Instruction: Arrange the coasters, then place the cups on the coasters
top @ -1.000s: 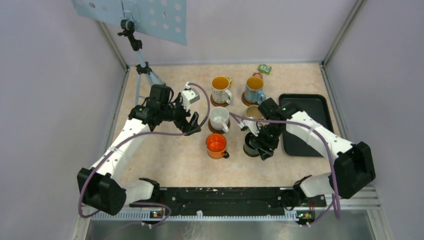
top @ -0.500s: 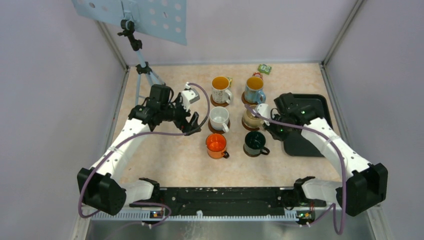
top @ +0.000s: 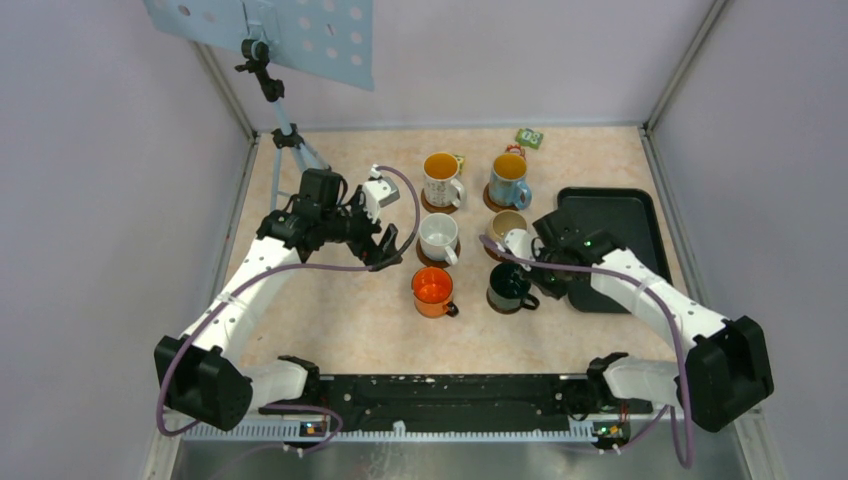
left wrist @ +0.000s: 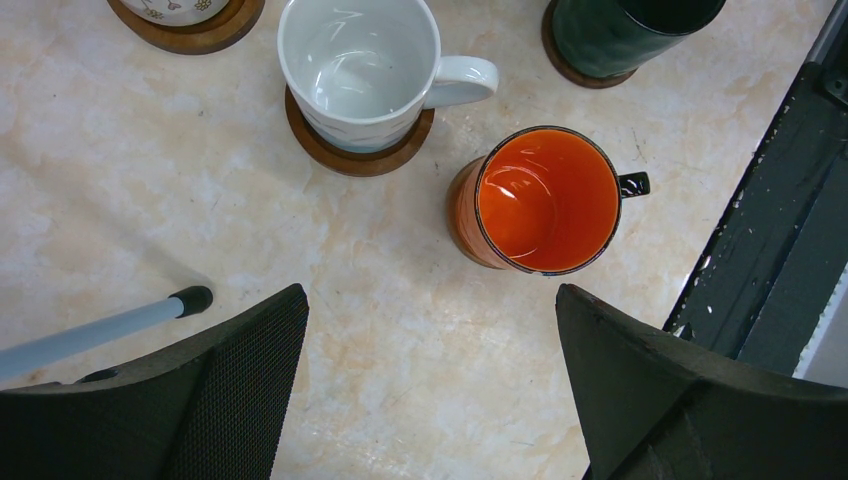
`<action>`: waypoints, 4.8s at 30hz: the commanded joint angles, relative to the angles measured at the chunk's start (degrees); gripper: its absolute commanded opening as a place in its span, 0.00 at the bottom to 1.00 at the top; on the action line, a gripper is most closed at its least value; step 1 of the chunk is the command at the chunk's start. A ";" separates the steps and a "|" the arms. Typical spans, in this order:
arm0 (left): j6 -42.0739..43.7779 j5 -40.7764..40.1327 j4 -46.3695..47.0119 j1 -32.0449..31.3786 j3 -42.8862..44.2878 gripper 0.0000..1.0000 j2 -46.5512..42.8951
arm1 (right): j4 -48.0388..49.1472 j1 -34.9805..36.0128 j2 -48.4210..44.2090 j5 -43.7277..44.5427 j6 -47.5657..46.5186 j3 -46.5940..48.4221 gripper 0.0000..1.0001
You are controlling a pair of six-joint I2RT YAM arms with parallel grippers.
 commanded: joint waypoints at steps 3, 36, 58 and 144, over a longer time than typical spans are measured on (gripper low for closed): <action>0.67 0.06 0.69 0.07 1.30 0.99 -1.48 | 2.03 1.98 -0.98 0.90 0.48 0.20 0.26; 0.35 0.17 0.60 0.06 1.36 0.99 -1.63 | -2.34 5.81 -0.61 -2.52 -0.68 1.87 0.69; 3.57 0.90 -4.84 -0.01 3.99 0.99 0.88 | -7.66 -5.88 -1.34 -23.89 2.07 19.02 0.70; -8.46 -18.64 -1.74 -0.11 8.50 0.99 3.56 | 11.75 -28.93 29.40 -18.20 11.17 30.26 0.77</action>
